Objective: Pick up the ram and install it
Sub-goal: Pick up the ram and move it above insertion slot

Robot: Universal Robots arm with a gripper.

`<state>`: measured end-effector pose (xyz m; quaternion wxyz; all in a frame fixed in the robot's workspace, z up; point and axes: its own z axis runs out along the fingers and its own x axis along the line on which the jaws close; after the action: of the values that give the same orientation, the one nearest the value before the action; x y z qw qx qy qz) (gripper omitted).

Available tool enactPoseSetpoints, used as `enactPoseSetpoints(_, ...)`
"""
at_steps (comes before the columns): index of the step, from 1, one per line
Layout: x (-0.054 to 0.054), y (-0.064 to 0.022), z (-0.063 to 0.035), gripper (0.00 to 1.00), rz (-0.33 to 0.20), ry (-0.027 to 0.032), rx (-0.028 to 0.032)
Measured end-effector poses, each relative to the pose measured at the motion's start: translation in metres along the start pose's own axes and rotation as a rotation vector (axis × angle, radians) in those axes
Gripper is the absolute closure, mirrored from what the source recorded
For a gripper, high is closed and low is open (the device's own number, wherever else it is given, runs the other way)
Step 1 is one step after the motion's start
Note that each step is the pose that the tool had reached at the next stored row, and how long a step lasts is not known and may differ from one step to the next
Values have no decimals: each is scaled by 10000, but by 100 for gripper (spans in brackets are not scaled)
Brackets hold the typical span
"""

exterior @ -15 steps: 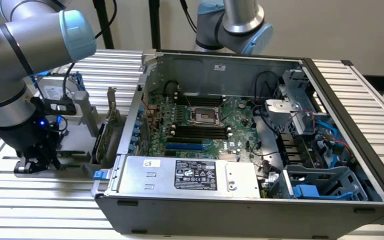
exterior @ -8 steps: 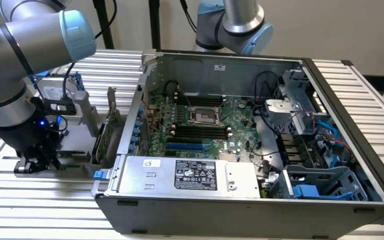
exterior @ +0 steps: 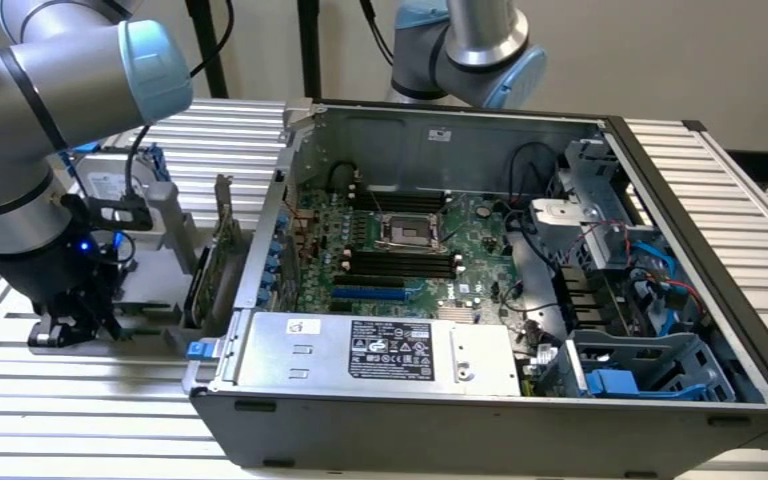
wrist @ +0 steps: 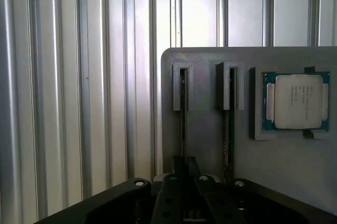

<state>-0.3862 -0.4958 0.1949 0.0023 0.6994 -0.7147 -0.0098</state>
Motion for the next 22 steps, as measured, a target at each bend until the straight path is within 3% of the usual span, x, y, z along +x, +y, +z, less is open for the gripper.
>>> enactPoseSetpoints(4,1,0,-33,86,-2,-1,-2)
enactPoseSetpoints(8,-1,2,-137,86,-16,-3,-1)
enactPoseSetpoints(17,-4,6,-532,86,-111,-13,-3)
enactPoseSetpoints(22,-5,-19,-760,86,-217,-65,-5)
